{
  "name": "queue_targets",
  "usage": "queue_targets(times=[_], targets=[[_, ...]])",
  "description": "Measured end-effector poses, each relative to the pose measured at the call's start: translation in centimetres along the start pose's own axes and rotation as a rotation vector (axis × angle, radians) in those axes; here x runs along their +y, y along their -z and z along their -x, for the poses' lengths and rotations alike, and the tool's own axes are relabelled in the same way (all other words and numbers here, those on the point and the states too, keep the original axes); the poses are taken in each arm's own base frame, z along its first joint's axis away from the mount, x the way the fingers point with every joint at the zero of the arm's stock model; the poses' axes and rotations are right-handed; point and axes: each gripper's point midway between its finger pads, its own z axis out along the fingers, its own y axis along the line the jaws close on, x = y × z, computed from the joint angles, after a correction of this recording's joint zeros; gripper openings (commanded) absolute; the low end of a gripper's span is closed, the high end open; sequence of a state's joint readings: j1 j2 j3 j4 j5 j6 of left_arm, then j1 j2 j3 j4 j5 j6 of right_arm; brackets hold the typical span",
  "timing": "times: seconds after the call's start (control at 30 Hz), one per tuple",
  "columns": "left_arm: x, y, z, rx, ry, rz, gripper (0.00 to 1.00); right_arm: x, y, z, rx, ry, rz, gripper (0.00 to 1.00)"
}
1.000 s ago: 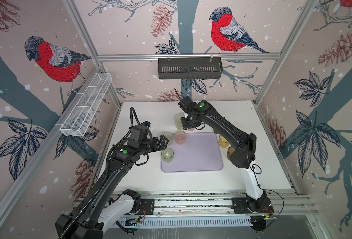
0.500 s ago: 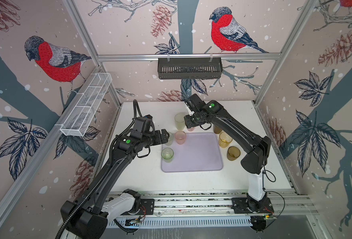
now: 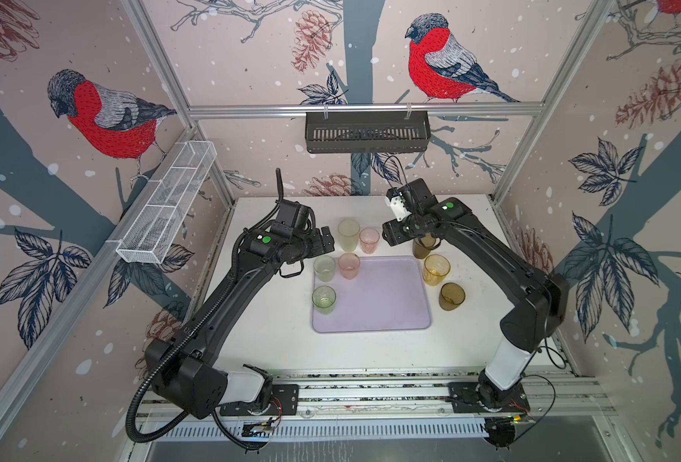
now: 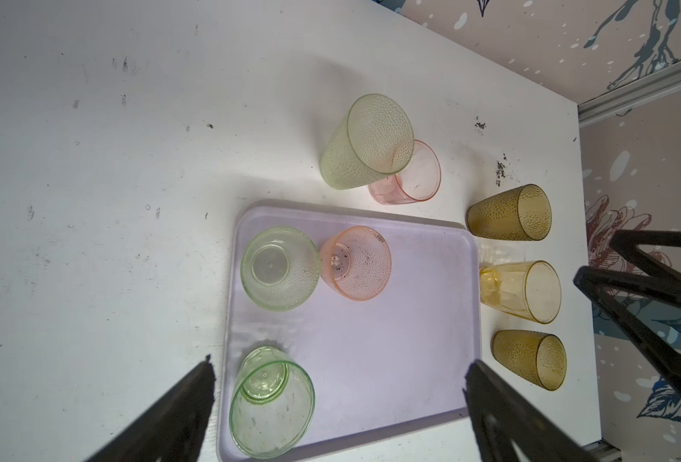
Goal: Place the glasses into the tray
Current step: 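Raise the right gripper away while the left gripper reaches toward the tall pale green cup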
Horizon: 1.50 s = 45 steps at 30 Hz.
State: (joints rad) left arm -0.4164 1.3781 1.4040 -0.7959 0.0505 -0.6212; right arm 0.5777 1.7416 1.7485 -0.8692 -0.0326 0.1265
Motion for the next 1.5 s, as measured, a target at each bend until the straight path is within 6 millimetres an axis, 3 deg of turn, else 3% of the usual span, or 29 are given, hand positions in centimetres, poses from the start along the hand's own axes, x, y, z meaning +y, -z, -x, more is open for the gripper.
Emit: queue_targets(times=[0.23, 0.5, 0.8, 1.0, 1.2, 1.5], targets=[[-0.9, -0.9, 1.5, 0.003, 0.020, 0.029, 0.97, -0.5, 1.0, -0.9, -0.035, -0.004, 0.065, 0.81], [-1.6, -2.5, 3.1, 0.035, 0.000, 0.079, 0.93, 1.1, 1.3, -2.4, -0.049, 0.001, 0.154, 0.88], [-2.8, -6.0, 4.8, 0.078, -0.034, 0.100, 0.88, 1.3, 1.9, -2.3, -0.112, 0.010, 0.167, 0.94], [-4.0, -8.5, 6.4, 0.106, -0.082, 0.100, 0.88, 1.6, 2.2, -1.1, -0.172, 0.017, 0.188, 0.98], [-3.8, -11.5, 6.3, 0.169, -0.105, 0.138, 0.86, 1.6, 3.0, -1.0, -0.214, 0.022, 0.187, 1.00], [-2.5, -14.5, 5.9, 0.213, -0.106, 0.178, 0.80, 1.3, 3.6, -0.4, -0.267, 0.018, 0.177, 1.00]])
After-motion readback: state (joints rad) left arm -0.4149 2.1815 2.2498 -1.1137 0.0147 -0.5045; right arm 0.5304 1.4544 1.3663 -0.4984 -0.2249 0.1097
